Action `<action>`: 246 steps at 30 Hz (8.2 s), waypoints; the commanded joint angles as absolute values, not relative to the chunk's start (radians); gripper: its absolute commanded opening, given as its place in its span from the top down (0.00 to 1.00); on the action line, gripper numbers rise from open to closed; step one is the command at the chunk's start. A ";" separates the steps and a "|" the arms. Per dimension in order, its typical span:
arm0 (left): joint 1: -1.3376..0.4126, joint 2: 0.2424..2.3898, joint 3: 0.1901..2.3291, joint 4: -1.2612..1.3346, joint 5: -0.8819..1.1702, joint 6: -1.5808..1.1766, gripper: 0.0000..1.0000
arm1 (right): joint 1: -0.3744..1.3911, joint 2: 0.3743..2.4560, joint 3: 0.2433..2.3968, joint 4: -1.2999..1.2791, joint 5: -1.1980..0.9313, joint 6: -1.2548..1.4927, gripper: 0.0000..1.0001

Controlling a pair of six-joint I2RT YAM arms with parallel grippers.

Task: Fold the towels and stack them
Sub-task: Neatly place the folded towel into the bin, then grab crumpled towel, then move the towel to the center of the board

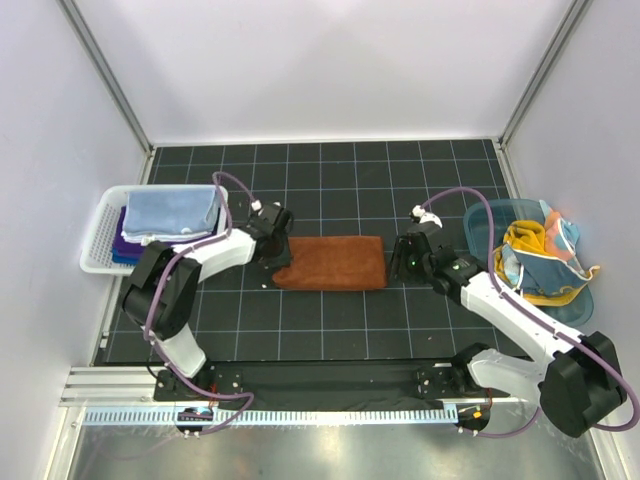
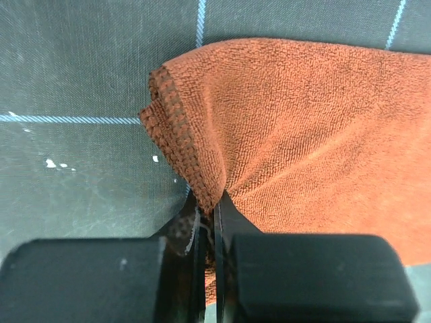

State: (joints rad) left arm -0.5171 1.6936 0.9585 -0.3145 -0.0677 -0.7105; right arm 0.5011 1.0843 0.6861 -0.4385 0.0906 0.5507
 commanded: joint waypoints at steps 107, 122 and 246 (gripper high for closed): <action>0.244 1.735 1.635 -0.627 -0.588 -0.282 0.50 | 0.591 1.345 0.974 -0.367 -0.075 0.465 0.65; 0.186 1.609 1.531 -0.600 -0.419 -0.380 0.32 | 0.591 1.318 0.989 -0.377 -0.029 0.474 0.64; -0.575 1.048 1.048 -0.568 -0.267 -0.531 0.29 | 0.817 1.342 0.717 -0.291 0.225 0.805 0.99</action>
State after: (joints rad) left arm -0.5800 1.0023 1.0821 -0.6418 -0.2367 -0.4732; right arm 0.7723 1.4849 0.7494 -0.3748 0.2115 0.7662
